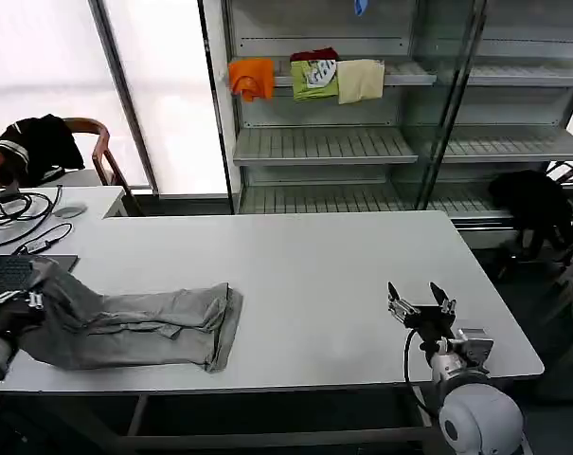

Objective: Fold and organize the clothes.

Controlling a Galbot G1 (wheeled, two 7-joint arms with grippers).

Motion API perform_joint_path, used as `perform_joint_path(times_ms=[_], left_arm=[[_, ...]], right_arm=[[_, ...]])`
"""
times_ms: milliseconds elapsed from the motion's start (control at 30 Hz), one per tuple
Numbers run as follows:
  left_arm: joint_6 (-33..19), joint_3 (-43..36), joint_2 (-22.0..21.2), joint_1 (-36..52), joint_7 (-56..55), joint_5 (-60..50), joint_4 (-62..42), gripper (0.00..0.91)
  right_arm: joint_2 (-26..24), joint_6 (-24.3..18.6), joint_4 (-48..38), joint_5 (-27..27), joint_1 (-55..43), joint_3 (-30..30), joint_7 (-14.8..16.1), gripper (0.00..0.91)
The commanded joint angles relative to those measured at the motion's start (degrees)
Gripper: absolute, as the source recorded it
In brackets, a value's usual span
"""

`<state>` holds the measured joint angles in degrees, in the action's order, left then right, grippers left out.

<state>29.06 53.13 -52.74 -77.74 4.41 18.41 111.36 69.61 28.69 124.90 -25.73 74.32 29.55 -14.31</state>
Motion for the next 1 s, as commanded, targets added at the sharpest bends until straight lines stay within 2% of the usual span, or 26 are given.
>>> perform_joint_path(times_ms=[33, 500, 1000], left_arm=[[2.5, -17.3, -4.0, 2.3, -2.5, -4.0, 4.2, 0.01], [4.0, -31.8, -7.5, 8.9, -5.7, -5.4, 4.5, 0.01], [4.0, -37.1, -9.5, 11.2, -4.9, -6.4, 2.4, 0.01]], right_arm=[[0.0, -0.5, 0.4, 0.4, 3.3, 1.4, 0.0, 0.907], [1.3, -0.5, 0.1, 2.8, 4.3, 2.3, 0.1, 0.907], [2.6, -1.0, -1.5, 4.8, 4.6, 1.3, 0.3, 0.907]])
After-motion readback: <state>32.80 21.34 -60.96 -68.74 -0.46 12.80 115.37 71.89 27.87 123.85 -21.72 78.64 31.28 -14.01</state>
